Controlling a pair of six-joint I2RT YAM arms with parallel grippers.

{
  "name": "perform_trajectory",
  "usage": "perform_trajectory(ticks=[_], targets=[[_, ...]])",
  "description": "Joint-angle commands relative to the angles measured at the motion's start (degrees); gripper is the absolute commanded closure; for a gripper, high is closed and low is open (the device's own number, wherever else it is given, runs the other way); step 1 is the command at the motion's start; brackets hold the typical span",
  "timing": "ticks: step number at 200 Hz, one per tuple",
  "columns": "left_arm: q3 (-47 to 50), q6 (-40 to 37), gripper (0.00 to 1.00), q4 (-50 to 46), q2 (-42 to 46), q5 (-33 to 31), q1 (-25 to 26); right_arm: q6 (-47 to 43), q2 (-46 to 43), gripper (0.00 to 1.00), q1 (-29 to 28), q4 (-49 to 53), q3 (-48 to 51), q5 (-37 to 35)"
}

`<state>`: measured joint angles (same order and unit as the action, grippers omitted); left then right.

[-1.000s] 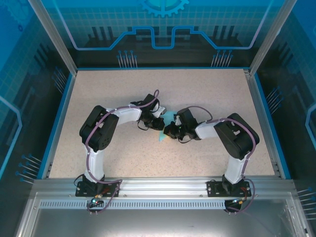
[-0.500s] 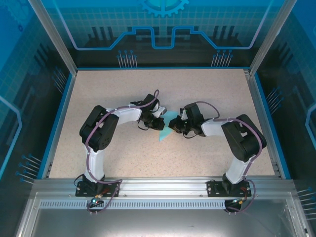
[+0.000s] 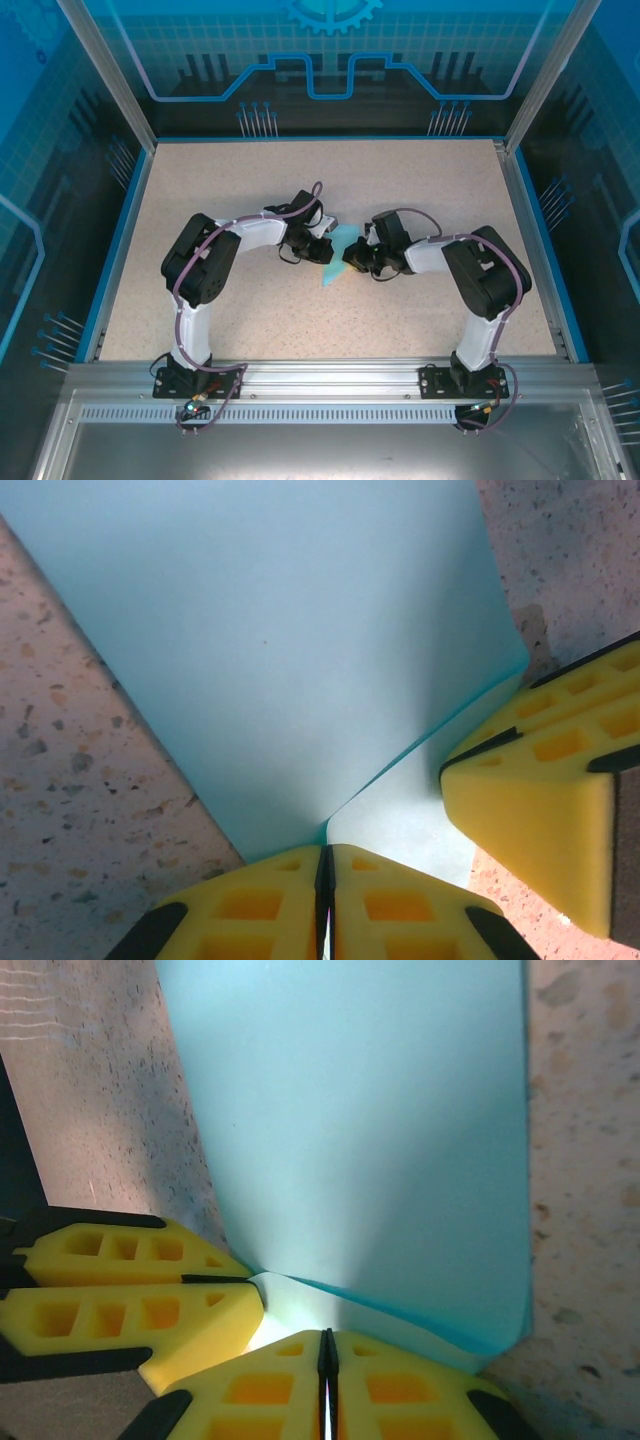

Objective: Fold a paper plane with a square sheet of paper (pick it up from the middle)
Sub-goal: Third fold the triangle at the center of the table.

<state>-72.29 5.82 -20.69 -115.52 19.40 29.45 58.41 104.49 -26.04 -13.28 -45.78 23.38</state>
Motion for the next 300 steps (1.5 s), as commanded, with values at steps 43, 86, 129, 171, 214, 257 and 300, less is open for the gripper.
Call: perform_trajectory(ticks=[43,86,129,171,214,257,300], targets=[[0.5,-1.3,0.88,-3.6,-3.8,-2.0,0.0,-2.7,-0.8,0.89,3.4,2.9,-2.0,1.7],[0.4,-1.3,0.89,-3.8,-3.8,-2.1,0.0,-3.7,2.0,0.89,3.8,4.1,-2.4,0.0],[0.6,-1.3,0.89,-3.8,-3.8,-2.2,0.0,-3.7,-0.2,0.88,4.2,5.8,-3.1,0.4],[0.7,-1.3,0.89,-3.6,-3.9,-2.2,0.0,-5.2,-2.1,0.87,6.7,7.0,-4.2,1.7],[0.7,-1.3,0.89,-3.6,-3.8,-2.2,-0.1,-4.8,0.9,0.87,6.7,5.2,-4.3,3.2],[0.7,-1.3,0.89,-3.6,-3.9,-2.1,-0.1,-4.8,3.1,0.87,6.2,6.1,-4.2,1.9],[0.7,-1.3,0.88,-3.7,-3.8,-2.1,0.0,-5.8,1.9,0.88,6.1,9.0,-4.2,0.3]])
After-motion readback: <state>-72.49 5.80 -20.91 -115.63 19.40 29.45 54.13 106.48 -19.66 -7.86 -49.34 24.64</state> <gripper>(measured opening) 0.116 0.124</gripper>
